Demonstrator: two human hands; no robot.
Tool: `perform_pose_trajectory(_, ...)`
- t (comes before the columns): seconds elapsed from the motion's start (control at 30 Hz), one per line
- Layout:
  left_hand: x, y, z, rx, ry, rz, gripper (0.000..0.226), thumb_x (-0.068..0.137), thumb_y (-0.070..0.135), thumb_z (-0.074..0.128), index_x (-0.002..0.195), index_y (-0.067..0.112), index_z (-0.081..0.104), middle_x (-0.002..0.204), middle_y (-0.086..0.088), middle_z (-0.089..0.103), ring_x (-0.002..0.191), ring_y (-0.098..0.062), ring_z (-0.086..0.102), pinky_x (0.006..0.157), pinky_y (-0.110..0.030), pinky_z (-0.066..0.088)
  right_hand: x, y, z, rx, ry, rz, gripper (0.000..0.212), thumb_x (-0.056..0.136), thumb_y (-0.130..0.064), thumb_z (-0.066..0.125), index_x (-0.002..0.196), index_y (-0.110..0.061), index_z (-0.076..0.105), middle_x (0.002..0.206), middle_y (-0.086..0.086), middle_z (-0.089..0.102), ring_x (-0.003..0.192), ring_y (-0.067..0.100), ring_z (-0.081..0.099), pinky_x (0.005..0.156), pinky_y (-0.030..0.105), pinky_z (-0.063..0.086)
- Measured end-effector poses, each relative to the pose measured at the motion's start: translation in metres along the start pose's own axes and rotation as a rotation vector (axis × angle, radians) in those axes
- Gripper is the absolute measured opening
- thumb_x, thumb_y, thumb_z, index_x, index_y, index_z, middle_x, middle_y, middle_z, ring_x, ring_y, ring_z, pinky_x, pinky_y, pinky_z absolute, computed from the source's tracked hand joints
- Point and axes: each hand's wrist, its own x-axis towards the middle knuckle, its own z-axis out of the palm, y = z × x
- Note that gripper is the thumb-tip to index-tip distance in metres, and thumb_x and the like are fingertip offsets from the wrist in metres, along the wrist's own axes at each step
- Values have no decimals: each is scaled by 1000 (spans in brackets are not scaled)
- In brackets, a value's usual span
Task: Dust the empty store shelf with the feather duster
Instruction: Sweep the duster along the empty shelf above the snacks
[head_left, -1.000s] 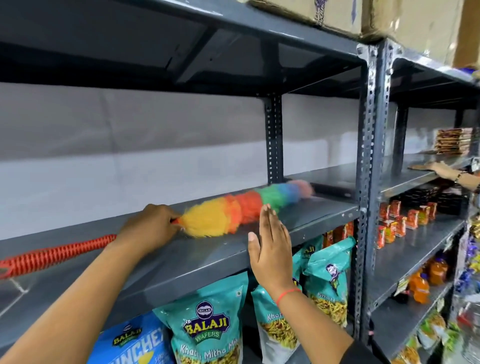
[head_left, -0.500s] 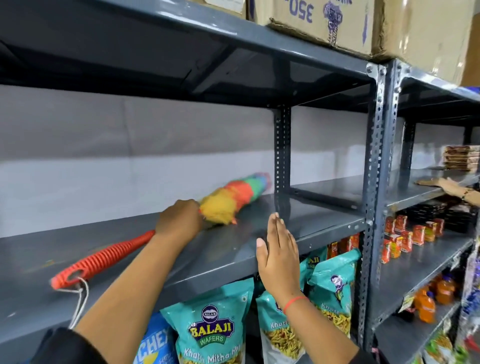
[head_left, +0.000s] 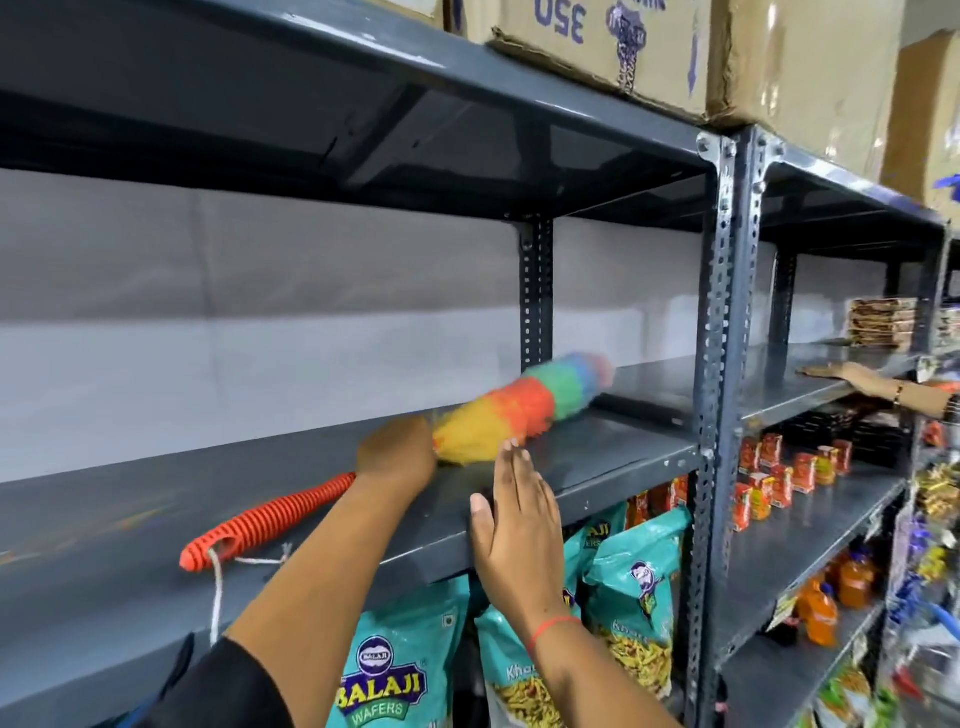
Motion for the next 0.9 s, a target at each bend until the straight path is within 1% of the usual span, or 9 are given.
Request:
perform_pose_trajectory(0.13, -5, 3, -2, 16, 43, -38, 30, 93, 12, 41, 116, 4, 59, 122, -17, 61, 111, -34, 60, 86, -36, 49, -1, -1, 0, 12, 0, -4, 68, 100, -46, 6, 140, -1, 38, 143, 14, 41, 131, 21, 31, 106, 33, 20)
perform_pose_trajectory(0.23, -8, -12, -3, -50, -9, -35, 32, 94, 29, 46, 109, 6, 62, 117, -17, 64, 106, -34, 60, 78, -32, 45, 1, -2, 0, 16, 4, 6, 69, 99, -46, 6, 138, 1, 40, 141, 16, 43, 129, 23, 33, 106, 34, 21)
perform_pose_trajectory(0.33, -12, -33, -8, -41, -105, -44, 42, 91, 45, 48, 109, 12, 65, 114, -14, 65, 103, -32, 61, 79, -34, 46, 1, -3, -1, 7, -4, 9, 70, 100, -47, 7, 137, 1, 40, 141, 16, 43, 129, 25, 37, 107, 32, 19)
perform_pose_trajectory(0.47, -26, -49, -28, 55, 14, -140, 44, 92, 40, 47, 119, 8, 59, 125, -18, 59, 113, -35, 57, 88, -36, 46, 1, -4, -5, -13, -46, 13, 71, 100, -46, 5, 136, 4, 40, 139, 19, 44, 127, 30, 42, 106, 34, 19)
perform_pose_trajectory(0.53, -32, -63, -37, 34, 49, -191, 43, 92, 39, 47, 115, 5, 60, 122, -19, 61, 110, -36, 58, 86, -36, 46, 1, -4, -7, -17, -63, 17, 73, 99, -47, 4, 136, 4, 40, 140, 19, 44, 127, 31, 43, 107, 34, 19)
perform_pose_trajectory(0.63, -44, -94, -55, -139, 10, -225, 46, 88, 49, 51, 95, 8, 70, 101, -18, 69, 88, -33, 63, 70, -32, 43, 0, -5, -10, -19, -76, 20, 73, 99, -48, 4, 138, 4, 37, 142, 19, 41, 129, 30, 41, 109, 36, 24)
perform_pose_trajectory(0.7, -57, -115, -69, -243, -39, -165, 45, 86, 50, 54, 75, 11, 73, 72, -8, 72, 62, -24, 58, 60, -27, 40, -1, -5, -11, -22, -89, 17, 72, 100, -48, 5, 139, 5, 34, 143, 20, 38, 130, 30, 39, 106, 42, 25)
perform_pose_trajectory(0.8, -81, -144, -87, -242, -107, -90, 51, 86, 43, 60, 40, 19, 56, 28, 8, 49, 43, -14, 41, 50, -25, 32, -1, -5, -8, -14, -87, 21, 74, 99, -50, 5, 140, 6, 31, 144, 22, 34, 131, 33, 36, 105, 44, 25)
perform_pose_trajectory(0.9, -101, -178, -95, -114, -131, -126, 57, 85, 43, 60, 30, 29, 56, 31, 5, 46, 45, -14, 41, 52, -28, 33, -2, -6, -6, 35, -43, 30, 80, 97, -56, 2, 142, 5, 24, 148, 19, 23, 135, 30, 26, 107, 46, 26)
